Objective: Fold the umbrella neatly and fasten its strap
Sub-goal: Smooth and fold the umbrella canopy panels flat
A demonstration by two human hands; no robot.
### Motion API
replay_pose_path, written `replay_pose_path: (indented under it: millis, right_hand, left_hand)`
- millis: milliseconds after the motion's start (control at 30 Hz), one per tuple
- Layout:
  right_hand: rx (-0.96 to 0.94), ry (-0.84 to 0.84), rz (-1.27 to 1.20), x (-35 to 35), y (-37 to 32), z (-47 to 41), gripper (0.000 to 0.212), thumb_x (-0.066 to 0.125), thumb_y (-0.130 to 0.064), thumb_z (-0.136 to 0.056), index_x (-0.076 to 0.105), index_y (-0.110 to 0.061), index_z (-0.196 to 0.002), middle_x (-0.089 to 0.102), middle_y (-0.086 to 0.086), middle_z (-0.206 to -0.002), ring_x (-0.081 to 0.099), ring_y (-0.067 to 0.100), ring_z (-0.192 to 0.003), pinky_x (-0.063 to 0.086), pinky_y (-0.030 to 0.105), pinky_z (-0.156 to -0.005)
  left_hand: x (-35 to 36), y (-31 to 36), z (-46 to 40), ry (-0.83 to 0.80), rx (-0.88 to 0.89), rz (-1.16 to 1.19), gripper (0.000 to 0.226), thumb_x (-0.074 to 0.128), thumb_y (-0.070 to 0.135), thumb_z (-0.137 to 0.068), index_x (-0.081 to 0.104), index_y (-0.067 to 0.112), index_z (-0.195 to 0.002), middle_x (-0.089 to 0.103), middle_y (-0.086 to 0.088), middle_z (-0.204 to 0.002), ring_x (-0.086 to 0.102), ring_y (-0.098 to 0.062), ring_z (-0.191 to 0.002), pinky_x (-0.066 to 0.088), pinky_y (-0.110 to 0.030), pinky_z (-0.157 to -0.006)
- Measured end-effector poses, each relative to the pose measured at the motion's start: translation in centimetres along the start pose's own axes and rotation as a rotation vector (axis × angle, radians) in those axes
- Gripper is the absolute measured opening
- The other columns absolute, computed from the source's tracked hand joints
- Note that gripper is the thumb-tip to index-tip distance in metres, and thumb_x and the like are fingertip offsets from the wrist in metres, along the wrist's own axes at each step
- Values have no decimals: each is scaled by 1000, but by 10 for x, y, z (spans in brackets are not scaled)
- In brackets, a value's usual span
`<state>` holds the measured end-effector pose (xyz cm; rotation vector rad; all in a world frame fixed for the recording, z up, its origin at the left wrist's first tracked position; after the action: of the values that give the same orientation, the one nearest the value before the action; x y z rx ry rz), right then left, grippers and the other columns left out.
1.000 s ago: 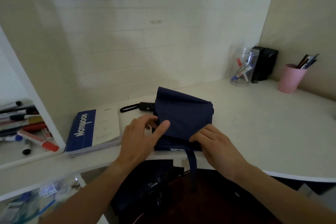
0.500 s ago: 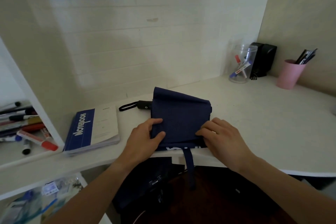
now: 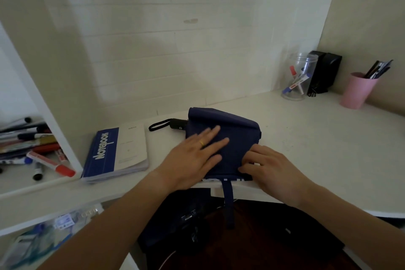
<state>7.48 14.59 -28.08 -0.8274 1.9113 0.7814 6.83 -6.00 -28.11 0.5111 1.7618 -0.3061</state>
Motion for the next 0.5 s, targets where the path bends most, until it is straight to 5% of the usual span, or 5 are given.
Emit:
replay_pose_path:
  millis: [133,233,333,500]
  right_hand:
    - [97,-222,-121,-18,5,-14,27,60,-20,-80,74,-31,-101,68,-12,-94,58,15,-91,53,33,-77]
    - [286,-28,-313,-25,10,-31,29,52,-29,-94,67,-32,-119,66,-13,-115,56,9,-108,49,29,-91]
    - [404,-97,-315,1,8,-37,42,35,-39,-105,51,-29,-143,45,-6,-151,39,13,-139,32,29,-114]
    - [413,-321,-246,24,29,-30,53,32,-45,-105,29,-30,-156,10,-10,-167,6,7,-153,10,26,-121]
  left_hand:
    - [29,-10,11,-162,-45,-40,54,10,56,-105,-4,51,-157,-13,15,-169,-9,-7,-156,5,-35,-128]
    - [30,-9,10,-172,-41,-59,57,3,58,-100,-5,52,-156,-14,14,-169,-10,-7,-155,1,-32,-126]
    - [30,-8,11,-169,-47,-58,59,-1,61,-97,-7,53,-156,-15,13,-169,-10,-8,-156,3,-34,-127]
    - [35,0,-2,-139,-80,-47,59,2,62,-99,-6,52,-156,-10,10,-170,-6,-9,-156,7,-37,-127]
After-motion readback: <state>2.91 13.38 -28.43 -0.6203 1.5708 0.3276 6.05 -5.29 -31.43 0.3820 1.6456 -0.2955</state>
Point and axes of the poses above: each hand's wrist, its own z-axis away from the middle knuckle, its own x-axis out of the palm, y = z × x, the point moved 4 cm from there along -z, towards the middle knuckle
